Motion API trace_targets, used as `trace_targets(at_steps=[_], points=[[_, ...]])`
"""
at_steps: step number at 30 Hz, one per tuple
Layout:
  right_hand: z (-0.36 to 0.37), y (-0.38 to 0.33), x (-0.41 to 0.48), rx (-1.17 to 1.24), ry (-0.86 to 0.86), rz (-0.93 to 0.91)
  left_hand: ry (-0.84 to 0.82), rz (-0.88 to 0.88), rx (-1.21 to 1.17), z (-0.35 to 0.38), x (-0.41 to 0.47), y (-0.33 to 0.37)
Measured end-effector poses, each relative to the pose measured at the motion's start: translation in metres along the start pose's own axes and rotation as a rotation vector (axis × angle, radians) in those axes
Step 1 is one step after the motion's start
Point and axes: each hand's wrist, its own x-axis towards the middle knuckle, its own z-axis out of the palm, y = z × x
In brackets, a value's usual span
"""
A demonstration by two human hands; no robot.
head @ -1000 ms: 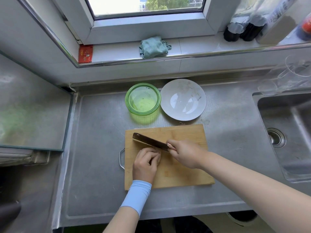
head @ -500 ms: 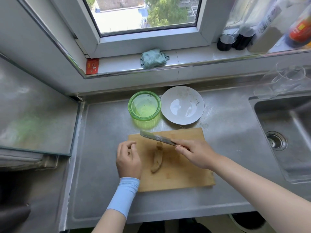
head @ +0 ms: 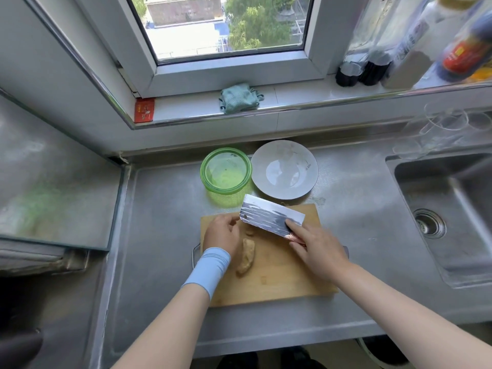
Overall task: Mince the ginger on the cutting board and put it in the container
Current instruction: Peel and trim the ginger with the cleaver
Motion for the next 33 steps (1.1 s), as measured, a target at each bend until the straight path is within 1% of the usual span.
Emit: trace_targets(at_steps=[2,4,7,10,14,17,20,22,23,25,27,30,31,33], points=[[0.007,0.000,-0.005,0.013,0.014,0.018,-0.084,-0.012,0.044,0.002,0.003,0.006],[0.012,-0.003,-0.008,0.050,0.023,0.030,-0.128,-0.093,0.035,0.001,0.007,0.012],[0.020,-0.009,-0.008,0.127,0.058,0.048,-0.145,-0.187,0.077,0.002,0.011,0.016],[0.025,-0.014,-0.005,0.146,0.078,0.057,-0.142,-0.202,0.138,0.003,0.009,0.014],[0.031,-0.023,-0.006,0.082,0.131,0.060,-0.156,-0.134,0.126,0.001,0.007,0.006],[0.036,-0.028,-0.007,-0.092,0.216,0.004,-0.162,-0.089,0.127,-0.002,0.007,0.002],[0.039,-0.031,-0.008,-0.192,0.217,-0.012,-0.147,-0.086,0.124,-0.005,0.010,-0.003],[0.038,-0.038,-0.008,-0.225,0.214,0.026,-0.165,-0.036,0.121,-0.007,0.011,-0.006],[0.035,-0.043,-0.006,-0.236,0.210,0.037,-0.187,0.016,0.128,-0.007,0.011,-0.007],[0.032,-0.058,0.004,-0.239,0.199,-0.003,-0.237,0.129,0.191,-0.007,0.013,-0.009],[0.028,-0.077,0.018,-0.178,0.152,-0.065,-0.250,0.185,0.259,-0.008,0.014,-0.008],[0.022,-0.104,0.042,-0.075,0.019,-0.067,-0.211,0.211,0.346,-0.014,0.018,-0.012],[0.021,-0.111,0.048,-0.066,-0.009,-0.059,-0.200,0.197,0.353,-0.016,0.019,-0.015],[0.020,-0.123,0.058,-0.066,-0.048,-0.051,-0.189,0.117,0.289,-0.023,0.022,-0.024]])
